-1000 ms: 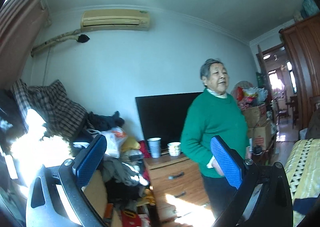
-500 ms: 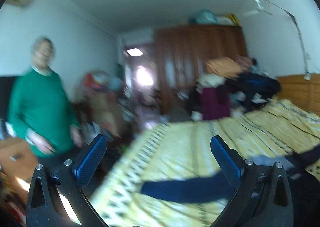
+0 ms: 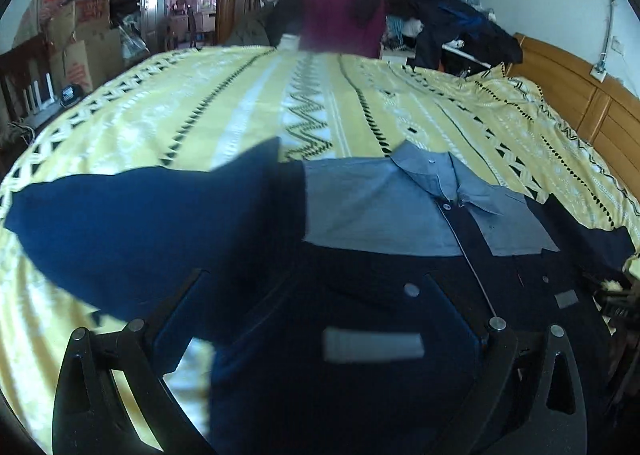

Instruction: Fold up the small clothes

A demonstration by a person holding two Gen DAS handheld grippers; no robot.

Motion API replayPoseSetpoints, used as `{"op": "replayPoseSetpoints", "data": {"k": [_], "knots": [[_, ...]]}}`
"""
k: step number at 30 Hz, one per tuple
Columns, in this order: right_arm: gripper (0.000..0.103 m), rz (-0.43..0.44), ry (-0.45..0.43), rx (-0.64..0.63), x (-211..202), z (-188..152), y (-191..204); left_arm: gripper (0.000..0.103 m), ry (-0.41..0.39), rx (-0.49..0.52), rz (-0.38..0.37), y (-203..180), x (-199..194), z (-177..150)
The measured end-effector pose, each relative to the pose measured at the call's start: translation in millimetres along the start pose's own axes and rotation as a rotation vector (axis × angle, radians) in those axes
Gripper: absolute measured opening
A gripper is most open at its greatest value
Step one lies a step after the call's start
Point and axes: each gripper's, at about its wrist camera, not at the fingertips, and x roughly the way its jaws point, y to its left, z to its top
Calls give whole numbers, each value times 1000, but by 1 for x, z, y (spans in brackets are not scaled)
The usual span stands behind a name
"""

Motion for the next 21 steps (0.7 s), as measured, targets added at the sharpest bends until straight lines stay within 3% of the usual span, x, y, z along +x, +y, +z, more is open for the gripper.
{"op": "replayPoseSetpoints", "data": {"k": [2, 3, 4, 5, 10, 21], "knots": [[103, -27, 59, -33, 24, -7, 6, 103, 35, 15, -5, -16, 33, 7], [103, -6, 132, -49, 41, -13, 6, 103, 71, 55, 14, -25, 54, 2], [103, 53, 147, -7, 48, -17, -3, 103, 130, 97, 37, -31, 75, -4], [103, 87, 125, 30, 44, -18, -11, 103, 263, 124, 62, -34, 105, -15], [103, 81, 120, 26, 34, -22, -16, 103, 241, 139, 103, -47, 103, -15], [103, 70, 124, 17, 32, -24, -15, 103, 242, 132, 105, -46, 97, -12]]}}
